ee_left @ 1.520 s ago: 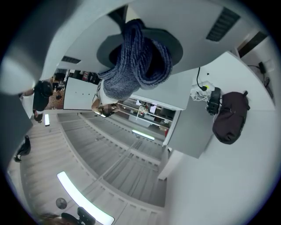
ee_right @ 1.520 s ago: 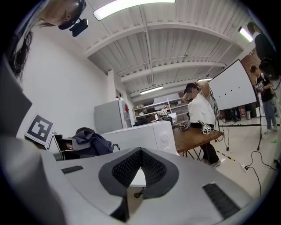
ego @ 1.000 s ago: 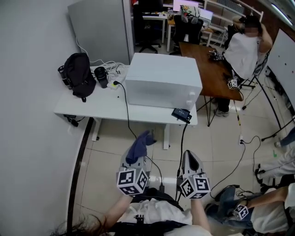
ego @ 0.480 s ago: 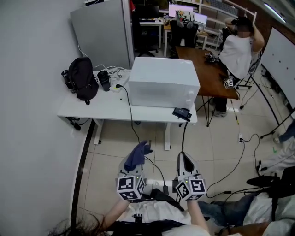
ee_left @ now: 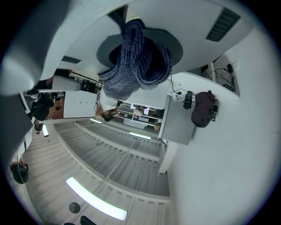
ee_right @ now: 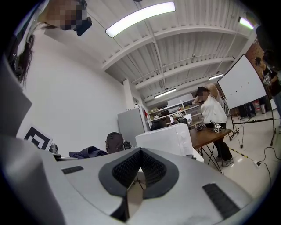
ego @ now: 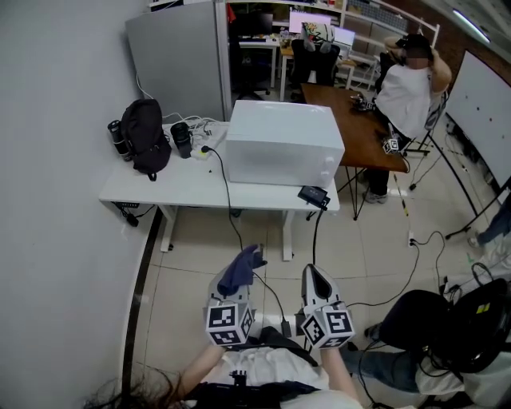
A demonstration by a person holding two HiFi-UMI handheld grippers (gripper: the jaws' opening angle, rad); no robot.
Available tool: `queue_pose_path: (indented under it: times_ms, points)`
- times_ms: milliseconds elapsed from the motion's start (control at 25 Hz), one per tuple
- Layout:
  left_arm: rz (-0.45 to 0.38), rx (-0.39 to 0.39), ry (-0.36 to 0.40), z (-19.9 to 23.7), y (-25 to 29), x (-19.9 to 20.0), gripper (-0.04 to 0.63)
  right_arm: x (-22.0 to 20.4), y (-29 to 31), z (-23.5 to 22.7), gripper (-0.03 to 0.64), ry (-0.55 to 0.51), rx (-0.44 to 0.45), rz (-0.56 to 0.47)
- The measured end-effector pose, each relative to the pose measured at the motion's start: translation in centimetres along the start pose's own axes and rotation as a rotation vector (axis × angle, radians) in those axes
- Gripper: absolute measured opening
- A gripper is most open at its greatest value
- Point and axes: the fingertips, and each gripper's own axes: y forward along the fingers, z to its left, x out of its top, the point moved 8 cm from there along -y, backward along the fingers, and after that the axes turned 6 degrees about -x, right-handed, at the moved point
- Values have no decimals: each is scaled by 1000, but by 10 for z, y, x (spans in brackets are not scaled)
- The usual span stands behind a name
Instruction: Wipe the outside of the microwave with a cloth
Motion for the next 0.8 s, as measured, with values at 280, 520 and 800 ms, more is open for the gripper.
queue_pose_path:
  times_ms: [280,520,800]
  points:
    - [-6,-14,14,-1,3,4,52,-1,3,0,14,-6,-6,0]
    - [10,-9,17,-1,5,1,52,-3,6,1,14,-16,6,16]
    - [16,-11,19,-5,10,0,52,-4,6,-2,14,-21,12,17]
